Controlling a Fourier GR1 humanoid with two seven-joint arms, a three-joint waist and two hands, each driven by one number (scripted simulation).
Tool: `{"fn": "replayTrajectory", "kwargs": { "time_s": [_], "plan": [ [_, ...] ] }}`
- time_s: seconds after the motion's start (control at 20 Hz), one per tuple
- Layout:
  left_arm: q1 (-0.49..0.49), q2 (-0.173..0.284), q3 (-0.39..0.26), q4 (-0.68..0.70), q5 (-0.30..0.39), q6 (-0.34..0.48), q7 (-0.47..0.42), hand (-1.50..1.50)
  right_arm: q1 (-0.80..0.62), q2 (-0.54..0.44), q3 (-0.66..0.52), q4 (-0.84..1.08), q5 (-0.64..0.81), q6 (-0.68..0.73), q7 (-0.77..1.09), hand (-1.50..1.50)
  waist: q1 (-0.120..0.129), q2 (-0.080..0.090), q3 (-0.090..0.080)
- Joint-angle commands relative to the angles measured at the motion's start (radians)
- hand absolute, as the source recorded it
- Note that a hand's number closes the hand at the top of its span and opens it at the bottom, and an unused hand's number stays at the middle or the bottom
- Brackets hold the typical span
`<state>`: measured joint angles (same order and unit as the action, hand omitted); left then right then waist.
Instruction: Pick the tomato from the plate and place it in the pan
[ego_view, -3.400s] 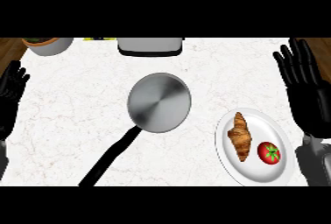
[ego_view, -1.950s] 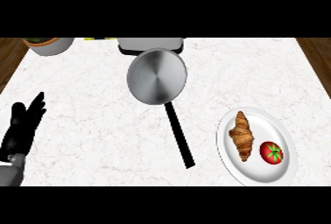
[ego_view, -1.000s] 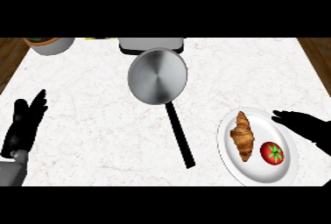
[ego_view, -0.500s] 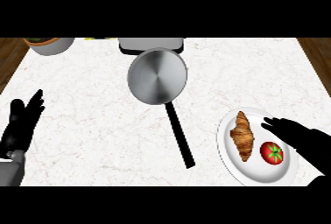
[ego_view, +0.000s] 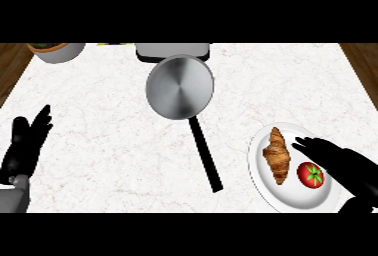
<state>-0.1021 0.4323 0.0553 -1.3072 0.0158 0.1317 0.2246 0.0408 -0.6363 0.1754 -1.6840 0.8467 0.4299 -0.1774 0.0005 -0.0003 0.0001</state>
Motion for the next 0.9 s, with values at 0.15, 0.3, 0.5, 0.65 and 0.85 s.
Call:
{"fn": "replayTrajectory", "kwargs": {
  "time_s": [0.15, 0.3, 0.5, 0.65, 0.85],
  "plan": [
    [0.010, -0.074, 0.007, 0.012, -0.076, 0.017, -0.034, 0.00, -0.013, 0.087, -0.025, 0.026, 0.071, 0.016, -0.017, -1.50, -0.001, 0.000, 0.000],
    [0.085, -0.036, 0.046, -0.062, -0.044, -0.048, -0.017, 0.00, -0.061, 0.075, -0.050, 0.104, 0.089, 0.020, -0.070, -1.50, 0.005, 0.000, 0.000],
    [-0.049, -0.061, 0.078, 0.103, -0.073, -0.051, -0.065, 0.00, -0.063, 0.143, -0.019, 0.129, 0.157, 0.009, -0.055, -1.50, -0.001, 0.001, 0.000],
    [-0.072, -0.053, 0.083, 0.058, -0.073, -0.071, 0.001, 0.00, -0.063, 0.163, -0.012, 0.126, 0.188, 0.031, -0.025, -1.50, -0.001, 0.001, 0.000],
    [-0.012, -0.090, 0.084, 0.031, -0.108, -0.045, -0.030, 0.00, -0.051, 0.177, -0.017, 0.185, 0.247, -0.017, -0.049, -1.50, 0.000, 0.000, 0.000]
  ]
}}
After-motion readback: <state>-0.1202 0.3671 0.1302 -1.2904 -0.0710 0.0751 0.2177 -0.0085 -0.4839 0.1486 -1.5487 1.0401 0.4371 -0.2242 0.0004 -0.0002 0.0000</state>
